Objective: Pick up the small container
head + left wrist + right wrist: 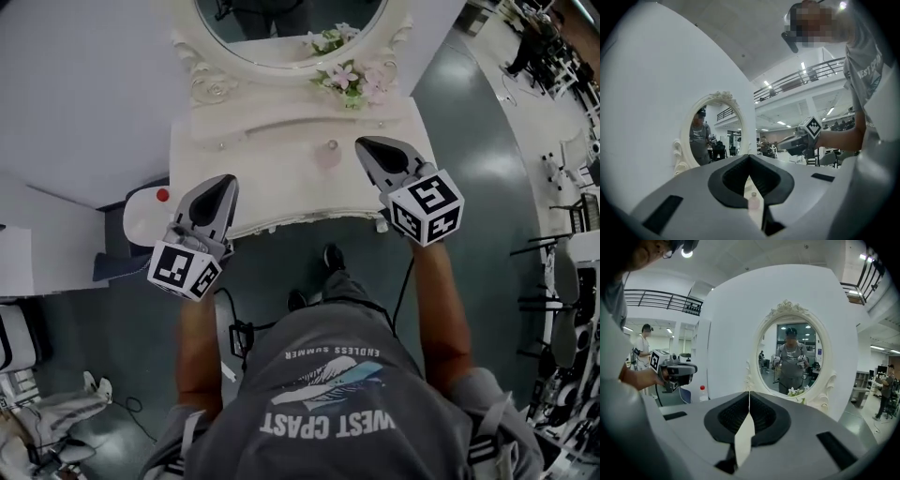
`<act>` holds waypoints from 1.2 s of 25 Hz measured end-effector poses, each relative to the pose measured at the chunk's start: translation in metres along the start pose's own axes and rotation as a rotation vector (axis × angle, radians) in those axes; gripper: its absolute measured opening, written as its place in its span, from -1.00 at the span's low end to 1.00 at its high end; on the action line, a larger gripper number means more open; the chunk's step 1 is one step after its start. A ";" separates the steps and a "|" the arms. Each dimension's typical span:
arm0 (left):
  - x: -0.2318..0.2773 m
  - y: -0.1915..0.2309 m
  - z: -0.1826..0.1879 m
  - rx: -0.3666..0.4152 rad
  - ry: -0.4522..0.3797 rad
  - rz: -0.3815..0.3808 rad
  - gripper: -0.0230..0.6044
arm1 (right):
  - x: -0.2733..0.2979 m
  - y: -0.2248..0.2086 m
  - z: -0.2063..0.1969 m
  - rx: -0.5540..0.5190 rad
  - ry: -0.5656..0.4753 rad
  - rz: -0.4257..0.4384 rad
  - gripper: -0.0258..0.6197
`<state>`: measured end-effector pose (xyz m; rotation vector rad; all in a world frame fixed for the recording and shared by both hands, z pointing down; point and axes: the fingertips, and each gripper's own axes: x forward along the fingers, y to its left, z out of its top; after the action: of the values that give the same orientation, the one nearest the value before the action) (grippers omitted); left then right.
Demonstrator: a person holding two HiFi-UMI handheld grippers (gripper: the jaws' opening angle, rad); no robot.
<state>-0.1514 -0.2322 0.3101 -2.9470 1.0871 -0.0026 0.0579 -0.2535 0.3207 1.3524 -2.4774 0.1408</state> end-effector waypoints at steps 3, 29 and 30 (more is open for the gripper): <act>-0.002 0.010 -0.006 -0.009 0.016 0.045 -0.87 | 0.021 -0.007 -0.005 -0.007 0.007 0.044 -0.83; 0.009 0.059 -0.079 -0.117 0.183 0.227 -0.87 | 0.163 -0.054 -0.101 0.023 0.171 0.233 -0.71; 0.010 0.059 -0.082 -0.121 0.191 0.228 -0.87 | 0.165 -0.055 -0.107 0.029 0.179 0.233 -0.69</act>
<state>-0.1825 -0.2833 0.3922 -2.9558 1.4937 -0.2299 0.0450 -0.3914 0.4714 1.0095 -2.4793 0.3360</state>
